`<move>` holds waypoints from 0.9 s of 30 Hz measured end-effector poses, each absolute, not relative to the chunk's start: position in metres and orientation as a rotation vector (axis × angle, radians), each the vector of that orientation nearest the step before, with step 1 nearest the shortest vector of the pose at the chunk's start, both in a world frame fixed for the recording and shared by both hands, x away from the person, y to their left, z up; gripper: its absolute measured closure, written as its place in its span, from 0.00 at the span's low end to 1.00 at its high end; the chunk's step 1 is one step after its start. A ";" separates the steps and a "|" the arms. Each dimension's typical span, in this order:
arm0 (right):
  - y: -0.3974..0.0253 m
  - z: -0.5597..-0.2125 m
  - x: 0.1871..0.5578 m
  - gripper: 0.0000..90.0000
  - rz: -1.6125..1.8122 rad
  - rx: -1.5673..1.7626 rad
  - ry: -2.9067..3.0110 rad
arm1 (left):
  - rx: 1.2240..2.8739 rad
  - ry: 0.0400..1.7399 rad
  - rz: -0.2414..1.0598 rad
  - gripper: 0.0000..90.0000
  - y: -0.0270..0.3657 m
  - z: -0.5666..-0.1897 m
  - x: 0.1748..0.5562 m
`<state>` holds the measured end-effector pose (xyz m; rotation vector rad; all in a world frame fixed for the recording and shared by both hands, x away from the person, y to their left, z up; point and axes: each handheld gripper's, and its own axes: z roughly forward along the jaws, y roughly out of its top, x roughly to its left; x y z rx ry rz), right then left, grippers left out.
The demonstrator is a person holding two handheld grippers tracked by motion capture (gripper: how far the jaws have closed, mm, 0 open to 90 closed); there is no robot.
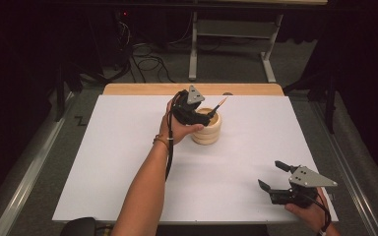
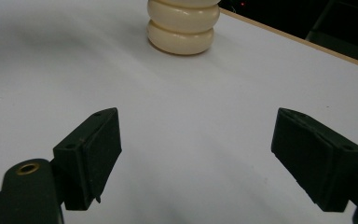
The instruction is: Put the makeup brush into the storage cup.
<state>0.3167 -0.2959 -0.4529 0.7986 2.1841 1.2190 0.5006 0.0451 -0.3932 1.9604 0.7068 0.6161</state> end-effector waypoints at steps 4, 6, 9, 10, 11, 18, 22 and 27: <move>-0.295 -0.453 0.317 0.19 1.208 0.799 2.194 | 1.973 0.686 0.609 0.21 0.045 -0.391 0.499; -0.295 -0.454 0.317 0.19 1.210 0.797 2.193 | 1.990 0.675 0.624 0.21 0.044 -0.391 0.498; -0.294 -0.454 0.318 0.19 1.201 0.789 2.193 | 1.976 0.669 0.616 0.21 0.045 -0.390 0.498; -0.294 -0.454 0.318 0.19 1.203 0.791 2.192 | 1.974 0.665 0.611 0.21 0.045 -0.390 0.497; -0.294 -0.455 0.318 0.19 1.207 0.793 2.193 | 1.977 0.662 0.616 0.21 0.045 -0.390 0.497; -0.294 -0.455 0.318 0.19 1.197 0.787 2.199 | 2.003 0.647 0.644 0.21 0.046 -0.389 0.494; -0.294 -0.456 0.318 0.19 1.197 0.795 2.198 | 2.008 0.637 0.648 0.21 0.048 -0.387 0.491; -0.293 -0.455 0.319 0.19 1.193 0.788 2.197 | 2.018 0.626 0.658 0.23 0.052 -0.386 0.488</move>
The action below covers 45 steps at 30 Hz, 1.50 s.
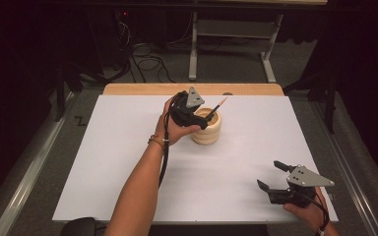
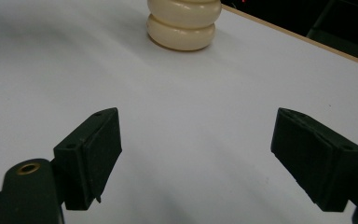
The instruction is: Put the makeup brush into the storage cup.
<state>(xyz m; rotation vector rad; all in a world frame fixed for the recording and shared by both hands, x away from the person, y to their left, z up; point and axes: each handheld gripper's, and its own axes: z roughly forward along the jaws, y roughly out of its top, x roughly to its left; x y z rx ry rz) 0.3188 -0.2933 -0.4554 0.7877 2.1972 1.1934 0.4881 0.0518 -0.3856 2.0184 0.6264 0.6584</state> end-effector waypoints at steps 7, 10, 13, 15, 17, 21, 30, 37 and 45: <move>-0.293 -0.456 0.319 0.19 1.189 0.780 2.203 | 2.030 0.612 0.673 0.23 0.057 -0.385 0.481; -0.293 -0.456 0.319 0.19 1.187 0.788 2.204 | 2.040 0.608 0.680 0.23 0.060 -0.386 0.478; -0.293 -0.457 0.319 0.19 1.188 0.786 2.204 | 2.043 0.605 0.687 0.23 0.062 -0.385 0.475; -0.292 -0.457 0.319 0.19 1.185 0.786 2.205 | 2.043 0.605 0.688 0.23 0.064 -0.384 0.473; -0.292 -0.457 0.319 0.19 1.185 0.791 2.208 | 2.045 0.600 0.694 0.23 0.066 -0.384 0.471; -0.291 -0.457 0.319 0.19 1.179 0.782 2.216 | 2.050 0.592 0.696 0.23 0.068 -0.383 0.467; -0.291 -0.456 0.319 0.19 1.182 0.774 2.218 | 2.057 0.596 0.697 0.23 0.076 -0.386 0.459; -0.293 -0.456 0.319 0.19 1.187 0.790 2.208 | 2.072 0.587 0.706 0.23 0.080 -0.387 0.454; -0.294 -0.456 0.319 0.19 1.183 0.784 2.211 | 2.087 0.567 0.708 0.24 0.083 -0.387 0.447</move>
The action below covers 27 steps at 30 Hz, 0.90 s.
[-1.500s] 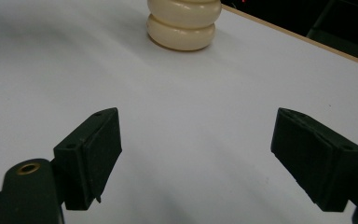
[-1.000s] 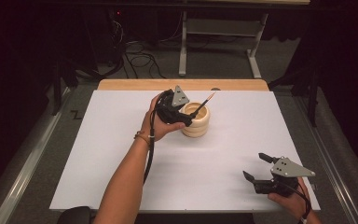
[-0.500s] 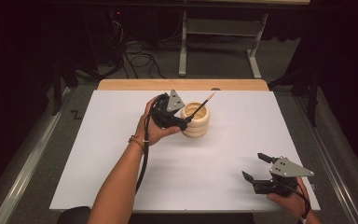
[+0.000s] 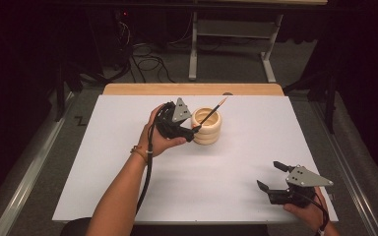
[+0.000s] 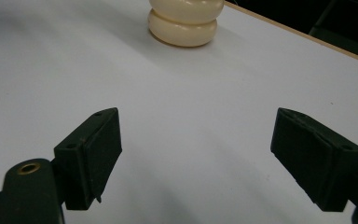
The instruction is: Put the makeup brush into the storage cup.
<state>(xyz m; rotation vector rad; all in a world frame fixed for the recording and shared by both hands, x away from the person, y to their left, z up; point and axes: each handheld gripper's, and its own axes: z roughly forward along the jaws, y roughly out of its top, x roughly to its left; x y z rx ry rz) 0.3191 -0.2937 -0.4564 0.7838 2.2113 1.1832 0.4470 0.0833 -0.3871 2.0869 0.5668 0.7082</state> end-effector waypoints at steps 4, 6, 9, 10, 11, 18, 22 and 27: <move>-0.295 -0.456 0.319 0.19 1.188 0.789 2.208 | 2.105 0.557 0.709 0.24 0.085 -0.388 0.444; -0.295 -0.456 0.319 0.19 1.186 0.791 2.206 | 2.108 0.558 0.706 0.24 0.087 -0.388 0.443; -0.295 -0.456 0.319 0.19 1.182 0.791 2.208 | 2.111 0.549 0.714 0.24 0.090 -0.387 0.441; -0.294 -0.456 0.318 0.19 1.174 0.792 2.206 | 2.110 0.545 0.714 0.24 0.091 -0.386 0.441; -0.295 -0.455 0.318 0.19 1.166 0.784 2.207 | 2.113 0.546 0.718 0.24 0.092 -0.386 0.440; -0.295 -0.454 0.318 0.19 1.182 0.789 2.193 | 2.132 0.540 0.728 0.24 0.099 -0.385 0.434; -0.294 -0.454 0.318 0.19 1.184 0.788 2.195 | 2.139 0.538 0.733 0.24 0.104 -0.385 0.430; -0.293 -0.454 0.318 0.19 1.173 0.779 2.198 | 2.140 0.542 0.740 0.24 0.111 -0.385 0.426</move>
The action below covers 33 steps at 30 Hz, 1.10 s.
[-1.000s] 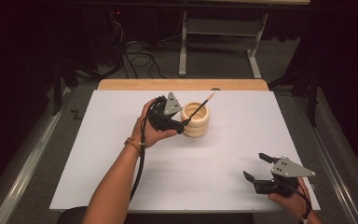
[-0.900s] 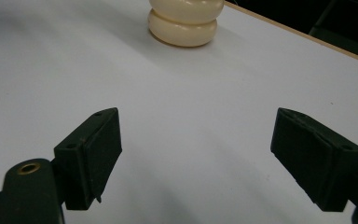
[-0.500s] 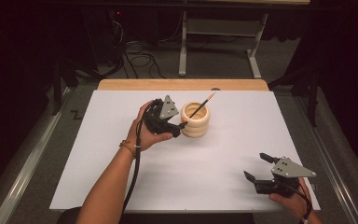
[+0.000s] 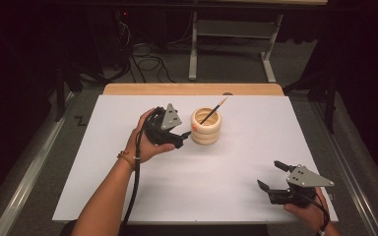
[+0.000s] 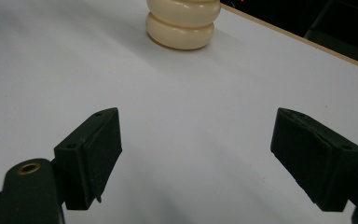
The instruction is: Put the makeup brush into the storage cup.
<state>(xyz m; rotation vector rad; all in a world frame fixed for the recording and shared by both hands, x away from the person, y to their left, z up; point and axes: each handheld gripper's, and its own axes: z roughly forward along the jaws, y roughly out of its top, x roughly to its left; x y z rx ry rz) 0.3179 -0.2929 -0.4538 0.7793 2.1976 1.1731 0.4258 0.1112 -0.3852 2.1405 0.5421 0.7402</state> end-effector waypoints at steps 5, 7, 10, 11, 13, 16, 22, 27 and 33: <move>-0.293 -0.454 0.318 0.19 1.175 0.775 2.200 | 2.142 0.547 0.745 0.24 0.118 -0.387 0.421; -0.292 -0.454 0.318 0.19 1.173 0.779 2.200 | 2.145 0.546 0.748 0.24 0.121 -0.389 0.420; -0.292 -0.455 0.318 0.19 1.175 0.783 2.204 | 2.153 0.550 0.757 0.24 0.124 -0.391 0.418; -0.292 -0.455 0.318 0.19 1.173 0.784 2.204 | 2.149 0.553 0.759 0.24 0.126 -0.392 0.417; -0.292 -0.455 0.318 0.19 1.174 0.778 2.206 | 2.151 0.555 0.757 0.24 0.128 -0.394 0.416; -0.291 -0.455 0.318 0.19 1.168 0.773 2.209 | 2.147 0.561 0.753 0.24 0.132 -0.395 0.414; -0.291 -0.455 0.319 0.19 1.164 0.773 2.211 | 2.150 0.566 0.752 0.24 0.139 -0.399 0.411; -0.291 -0.456 0.319 0.19 1.169 0.776 2.211 | 2.155 0.566 0.749 0.24 0.143 -0.402 0.408; -0.292 -0.456 0.319 0.19 1.168 0.780 2.205 | 2.164 0.565 0.755 0.24 0.148 -0.405 0.405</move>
